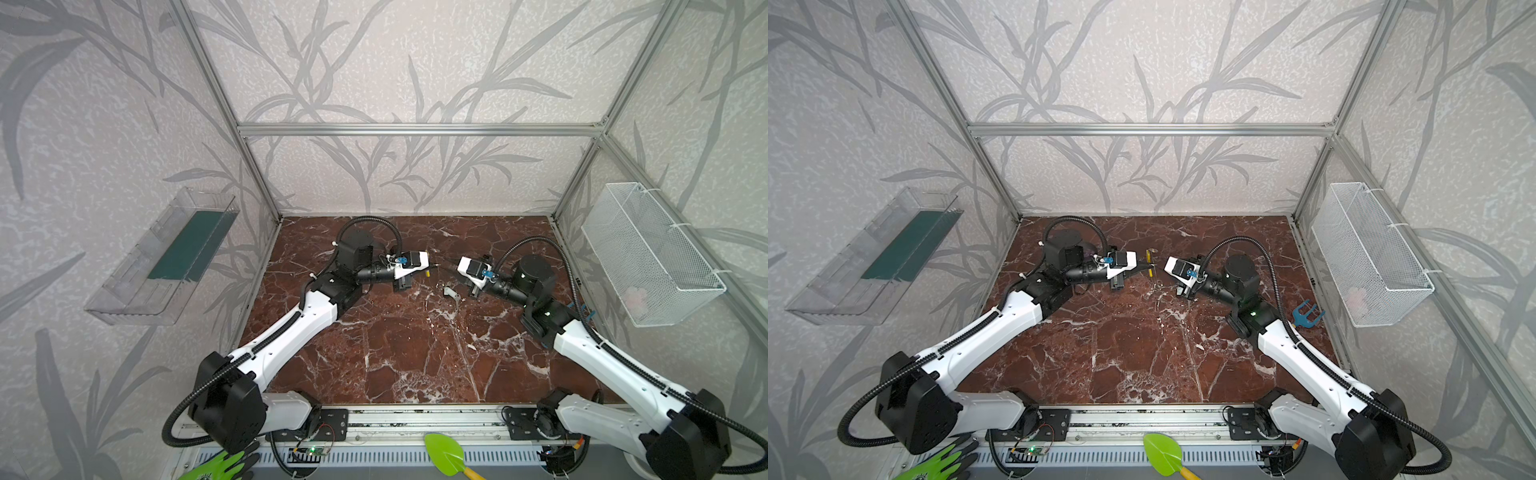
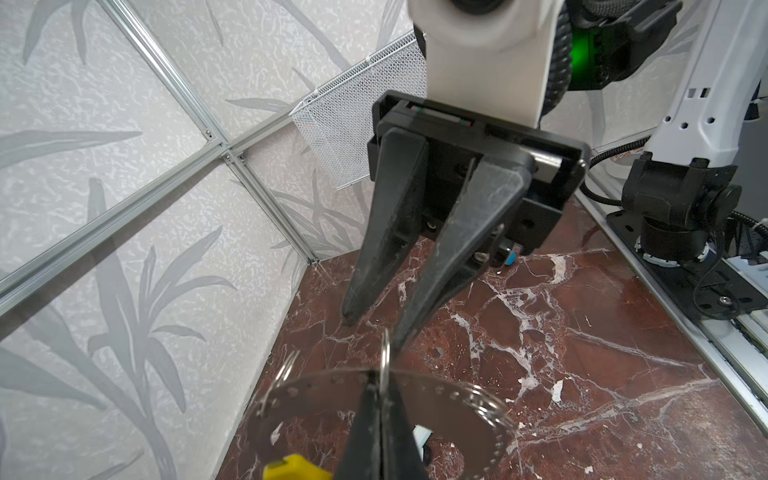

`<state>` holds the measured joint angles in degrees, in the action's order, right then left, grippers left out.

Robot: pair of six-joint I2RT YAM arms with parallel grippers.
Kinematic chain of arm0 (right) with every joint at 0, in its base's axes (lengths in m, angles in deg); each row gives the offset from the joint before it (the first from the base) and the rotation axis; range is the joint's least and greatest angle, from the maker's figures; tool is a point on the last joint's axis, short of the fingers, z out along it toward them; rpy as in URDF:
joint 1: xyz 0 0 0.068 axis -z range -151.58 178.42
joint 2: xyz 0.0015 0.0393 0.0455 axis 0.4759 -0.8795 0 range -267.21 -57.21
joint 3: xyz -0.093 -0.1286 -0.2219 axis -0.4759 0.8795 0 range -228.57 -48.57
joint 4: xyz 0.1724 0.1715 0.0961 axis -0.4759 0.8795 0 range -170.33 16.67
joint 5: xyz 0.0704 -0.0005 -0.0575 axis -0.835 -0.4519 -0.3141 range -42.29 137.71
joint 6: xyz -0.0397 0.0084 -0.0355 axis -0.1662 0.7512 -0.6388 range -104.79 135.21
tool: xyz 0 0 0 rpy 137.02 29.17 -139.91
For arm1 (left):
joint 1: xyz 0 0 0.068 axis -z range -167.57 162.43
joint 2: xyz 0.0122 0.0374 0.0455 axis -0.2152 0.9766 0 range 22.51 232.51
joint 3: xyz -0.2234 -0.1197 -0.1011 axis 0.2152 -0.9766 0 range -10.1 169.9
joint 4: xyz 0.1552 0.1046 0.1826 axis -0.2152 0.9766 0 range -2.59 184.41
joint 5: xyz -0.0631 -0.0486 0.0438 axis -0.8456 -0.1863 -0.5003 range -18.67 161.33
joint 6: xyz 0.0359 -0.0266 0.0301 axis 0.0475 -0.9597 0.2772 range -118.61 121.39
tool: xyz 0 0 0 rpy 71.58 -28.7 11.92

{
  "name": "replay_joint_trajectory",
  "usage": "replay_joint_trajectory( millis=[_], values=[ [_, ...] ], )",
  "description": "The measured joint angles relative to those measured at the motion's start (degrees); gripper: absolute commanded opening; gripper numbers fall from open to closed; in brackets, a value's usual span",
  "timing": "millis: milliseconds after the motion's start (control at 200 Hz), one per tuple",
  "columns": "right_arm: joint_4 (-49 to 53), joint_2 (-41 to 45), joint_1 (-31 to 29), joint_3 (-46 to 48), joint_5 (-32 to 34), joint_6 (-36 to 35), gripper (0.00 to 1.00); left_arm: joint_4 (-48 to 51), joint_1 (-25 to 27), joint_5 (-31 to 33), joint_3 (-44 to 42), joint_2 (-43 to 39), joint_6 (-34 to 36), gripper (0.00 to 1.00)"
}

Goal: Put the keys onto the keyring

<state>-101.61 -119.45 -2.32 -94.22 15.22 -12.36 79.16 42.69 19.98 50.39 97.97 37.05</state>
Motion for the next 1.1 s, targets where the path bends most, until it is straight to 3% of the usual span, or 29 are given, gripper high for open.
replay_joint_trajectory(
  millis=[520, 655, 845, 1100],
  values=[
    [-1.2, -1.6, 0.0, -0.1, -4.3, 2.6, 0.09, 0.2, 0.0, -0.9, 0.0, 0.0, 0.2, 0.0],
    [-1.1, -1.8, 0.1, -0.1, -4.4, 2.6, 0.0, 0.5, 0.0, -1.0, -0.2, -0.1, 0.3, 0.0],
    [-1.1, -1.8, 0.0, -0.1, -4.5, 2.5, 0.0, 0.9, 0.0, -0.8, -0.3, -0.3, 0.9, 0.0],
    [-1.1, -1.3, -0.1, 0.4, -2.4, -1.0, 0.0, 2.5, 0.0, 2.0, -0.6, -1.6, 3.4, 0.24]
  ],
)
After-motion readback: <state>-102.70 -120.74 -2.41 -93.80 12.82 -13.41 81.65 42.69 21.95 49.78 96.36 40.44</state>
